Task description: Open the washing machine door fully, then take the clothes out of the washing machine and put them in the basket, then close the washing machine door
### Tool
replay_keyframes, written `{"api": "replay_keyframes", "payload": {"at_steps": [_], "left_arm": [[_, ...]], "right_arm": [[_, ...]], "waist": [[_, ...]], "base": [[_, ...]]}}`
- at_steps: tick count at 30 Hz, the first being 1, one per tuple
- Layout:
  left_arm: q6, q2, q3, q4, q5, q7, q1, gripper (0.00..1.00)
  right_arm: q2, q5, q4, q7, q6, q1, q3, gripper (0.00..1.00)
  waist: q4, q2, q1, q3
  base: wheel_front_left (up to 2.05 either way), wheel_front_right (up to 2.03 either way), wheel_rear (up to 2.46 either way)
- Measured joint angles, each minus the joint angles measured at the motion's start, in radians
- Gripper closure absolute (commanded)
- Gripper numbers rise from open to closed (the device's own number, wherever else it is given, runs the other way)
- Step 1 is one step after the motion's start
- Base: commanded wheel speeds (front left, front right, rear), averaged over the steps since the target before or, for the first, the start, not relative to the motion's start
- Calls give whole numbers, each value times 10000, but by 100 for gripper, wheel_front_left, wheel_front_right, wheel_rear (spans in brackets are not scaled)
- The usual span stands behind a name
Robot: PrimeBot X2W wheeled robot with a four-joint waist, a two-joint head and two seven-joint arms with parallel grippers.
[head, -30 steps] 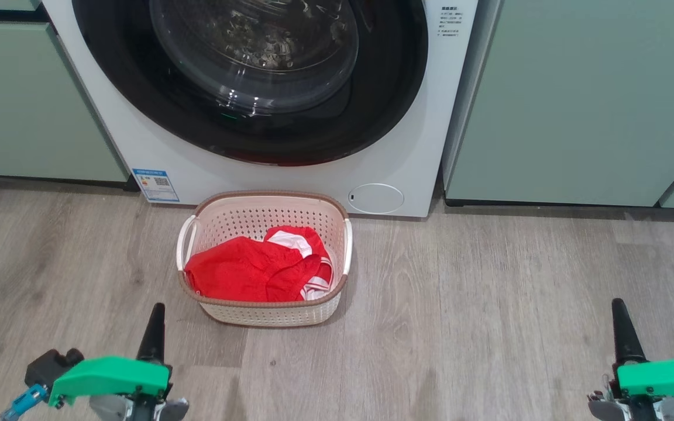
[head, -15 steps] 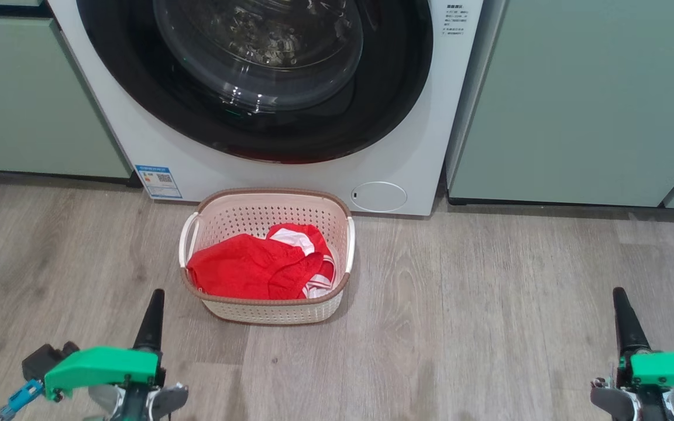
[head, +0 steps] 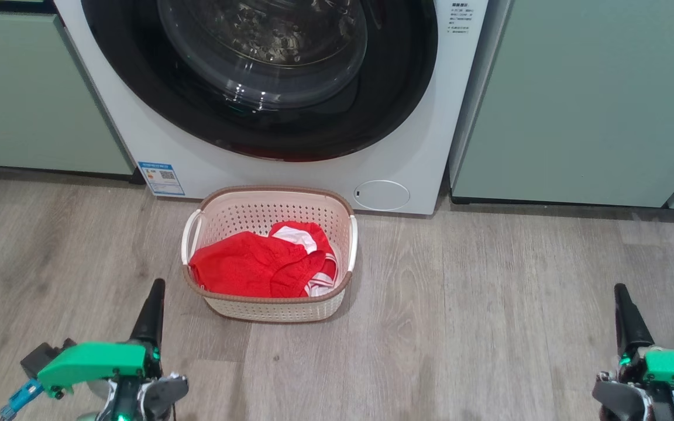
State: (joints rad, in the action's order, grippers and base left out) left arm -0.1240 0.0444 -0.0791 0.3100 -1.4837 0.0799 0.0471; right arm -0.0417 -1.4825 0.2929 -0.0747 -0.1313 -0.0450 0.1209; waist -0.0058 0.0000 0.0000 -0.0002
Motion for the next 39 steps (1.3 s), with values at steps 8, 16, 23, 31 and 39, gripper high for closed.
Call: {"api": "replay_keyframes", "payload": {"at_steps": [8,16,23,31,39], "left_arm": [[-2,-2,-19,-190,-876,188,33,100],[-2,-4,-29,-297,-1198,272,69,100],[-2,-4,-29,-297,-1198,272,70,100],[-2,-4,-29,-297,-1198,272,72,100],[-2,-4,-29,-297,-1198,272,79,100]], "right_arm": [[0,-878,-63,-242,0,-185,94,100],[0,-1200,-69,-326,0,-184,123,100],[0,-1200,-69,-326,0,-184,125,100],[0,-1200,-69,-326,0,-184,128,100],[0,-1200,-71,-326,0,-184,128,100]], "waist": [[46,0,0,27],[59,0,0,34],[59,0,0,34],[59,0,0,33],[58,0,0,33]], "base": [[0,0,0],[0,0,0],[0,0,0],[0,0,0],[0,0,0]]}}
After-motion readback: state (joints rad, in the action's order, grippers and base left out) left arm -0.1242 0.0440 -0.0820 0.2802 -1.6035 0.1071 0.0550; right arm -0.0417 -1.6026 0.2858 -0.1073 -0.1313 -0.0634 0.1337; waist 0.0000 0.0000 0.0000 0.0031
